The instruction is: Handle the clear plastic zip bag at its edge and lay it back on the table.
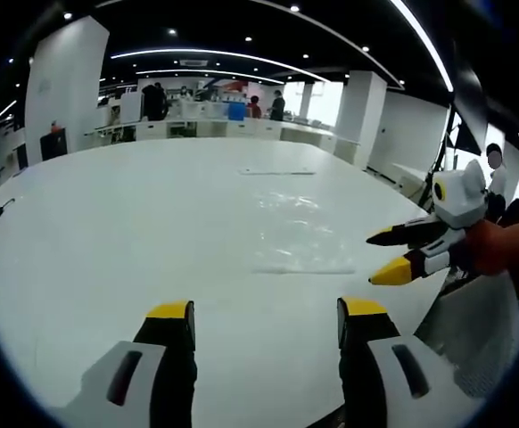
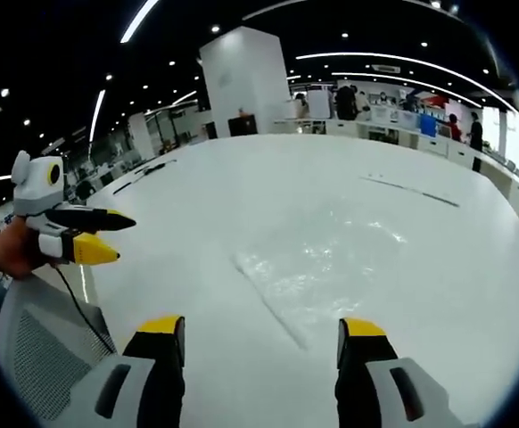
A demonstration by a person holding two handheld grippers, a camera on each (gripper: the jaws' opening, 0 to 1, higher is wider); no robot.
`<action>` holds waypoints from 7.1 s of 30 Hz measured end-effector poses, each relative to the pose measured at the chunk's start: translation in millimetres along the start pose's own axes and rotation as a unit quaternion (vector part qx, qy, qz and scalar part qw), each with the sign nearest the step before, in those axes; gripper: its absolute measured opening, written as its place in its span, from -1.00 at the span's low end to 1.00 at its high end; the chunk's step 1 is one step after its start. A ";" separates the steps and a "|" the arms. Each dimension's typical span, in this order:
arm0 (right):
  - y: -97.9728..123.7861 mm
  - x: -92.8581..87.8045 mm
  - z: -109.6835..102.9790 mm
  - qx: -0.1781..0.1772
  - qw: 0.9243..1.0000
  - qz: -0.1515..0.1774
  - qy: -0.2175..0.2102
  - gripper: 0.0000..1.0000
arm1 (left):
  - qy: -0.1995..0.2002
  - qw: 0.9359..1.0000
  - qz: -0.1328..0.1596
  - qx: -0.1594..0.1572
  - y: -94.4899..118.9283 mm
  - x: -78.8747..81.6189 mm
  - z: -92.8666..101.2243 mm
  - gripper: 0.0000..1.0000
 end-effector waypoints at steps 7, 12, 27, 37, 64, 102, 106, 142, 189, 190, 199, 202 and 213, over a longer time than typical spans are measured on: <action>-16.0 7.6 6.5 -0.003 1.000 -0.004 0.016 0.28 | 0.000 1.000 -0.002 -0.003 -0.3 -0.2 2.0 0.27; -23.6 12.8 11.1 -0.001 1.000 -0.010 0.028 0.27 | -0.001 1.000 -0.005 -0.005 -0.5 0.0 3.0 0.26; -57.5 18.5 14.0 -0.006 0.999 -0.027 0.045 0.18 | 0.002 1.000 -0.011 -0.007 -2.0 -2.0 2.0 0.23; -70.7 15.6 13.7 -0.026 0.997 -0.028 0.070 0.19 | 0.005 1.000 -0.012 -0.005 -3.0 -3.9 0.2 0.22; -74.4 7.0 16.1 -0.024 0.994 -0.048 0.097 -0.04 | 0.001 1.000 -0.018 -0.011 -4.4 -4.7 2.7 0.20; -47.2 16.5 18.6 0.025 0.993 -0.070 0.089 -1.00 | -0.029 0.998 -0.045 -0.016 -9.4 -6.3 9.9 0.14; -47.7 14.3 17.1 0.033 0.992 -0.064 0.102 -1.00 | -0.027 0.999 -0.042 -0.019 -9.0 -4.6 9.2 0.14; 9.0 12.9 -26.4 0.101 0.971 -0.029 0.215 -1.00 | 0.046 0.997 0.008 -0.054 -49.7 23.6 -7.4 0.09; 17.5 -10.7 -23.9 0.110 0.974 -0.036 0.194 -0.88 | 0.130 0.979 -0.004 -0.157 -45.4 3.9 20.3 -1.00; 17.6 -10.4 -24.0 0.109 0.974 -0.035 0.195 -0.85 | 0.132 0.979 -0.003 -0.157 -45.0 4.1 20.7 -1.00; 22.8 4.3 -35.8 0.091 0.959 0.012 0.269 -0.45 | 0.140 0.978 0.000 -0.155 -44.2 5.5 22.1 -1.00; 25.0 8.0 -44.8 0.084 0.949 0.026 0.301 -0.44 | 0.140 0.978 -0.001 -0.157 -43.6 7.2 25.9 -1.00; 23.5 13.9 -61.2 0.051 0.918 0.067 0.388 -0.49 | 0.160 0.975 0.011 -0.155 -38.1 12.2 29.2 -1.00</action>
Point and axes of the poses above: the point that each gripper's makers call its tool centre point, and the gripper's own axes: y roughly backward along the fingers, z roughly to its right, x roughly out of its top, the point moved 7 cm from there along y, roughly backward along the fingers, and after that the axes turned 15 degrees about -x, right-handed, at the moved point
